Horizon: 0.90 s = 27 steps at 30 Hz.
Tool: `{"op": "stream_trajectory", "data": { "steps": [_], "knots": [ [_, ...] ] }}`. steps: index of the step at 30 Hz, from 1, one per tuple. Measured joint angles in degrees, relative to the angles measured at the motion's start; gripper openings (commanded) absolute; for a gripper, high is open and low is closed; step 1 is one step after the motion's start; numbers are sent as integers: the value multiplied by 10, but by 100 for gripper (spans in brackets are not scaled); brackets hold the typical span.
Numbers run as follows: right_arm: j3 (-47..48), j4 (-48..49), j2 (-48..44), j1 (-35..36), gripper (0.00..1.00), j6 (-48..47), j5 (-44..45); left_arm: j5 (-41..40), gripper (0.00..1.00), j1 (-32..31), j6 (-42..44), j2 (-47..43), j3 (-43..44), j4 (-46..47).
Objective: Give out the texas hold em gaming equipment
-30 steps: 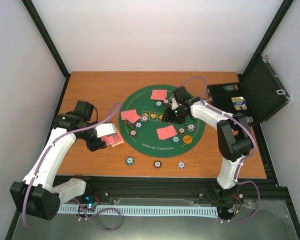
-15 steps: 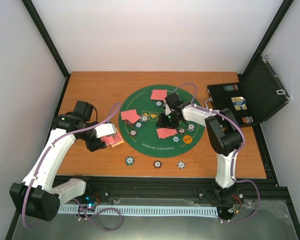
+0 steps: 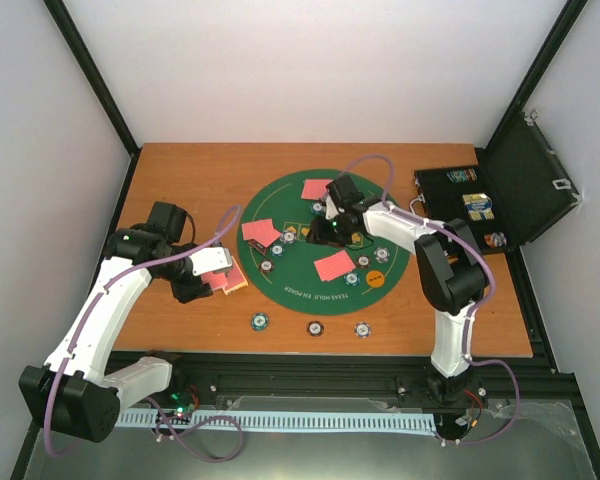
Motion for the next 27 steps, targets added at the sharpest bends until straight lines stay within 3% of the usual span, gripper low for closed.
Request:
{"op": "stream_trajectory", "data": {
  "steps": [4, 9, 15, 27],
  "knots": [
    [41, 3, 33, 0, 45, 0, 0, -3, 1, 0, 0, 0, 0, 0],
    [14, 13, 58, 0, 45, 0, -1, -3, 1, 0, 2, 0, 0, 0],
    [-40, 62, 29, -2, 45, 5, -6, -3, 1, 0, 4, 0, 0, 0],
    [-115, 65, -29, -1, 45, 7, -8, -3, 1, 0, 5, 0, 0, 0]
  ]
}}
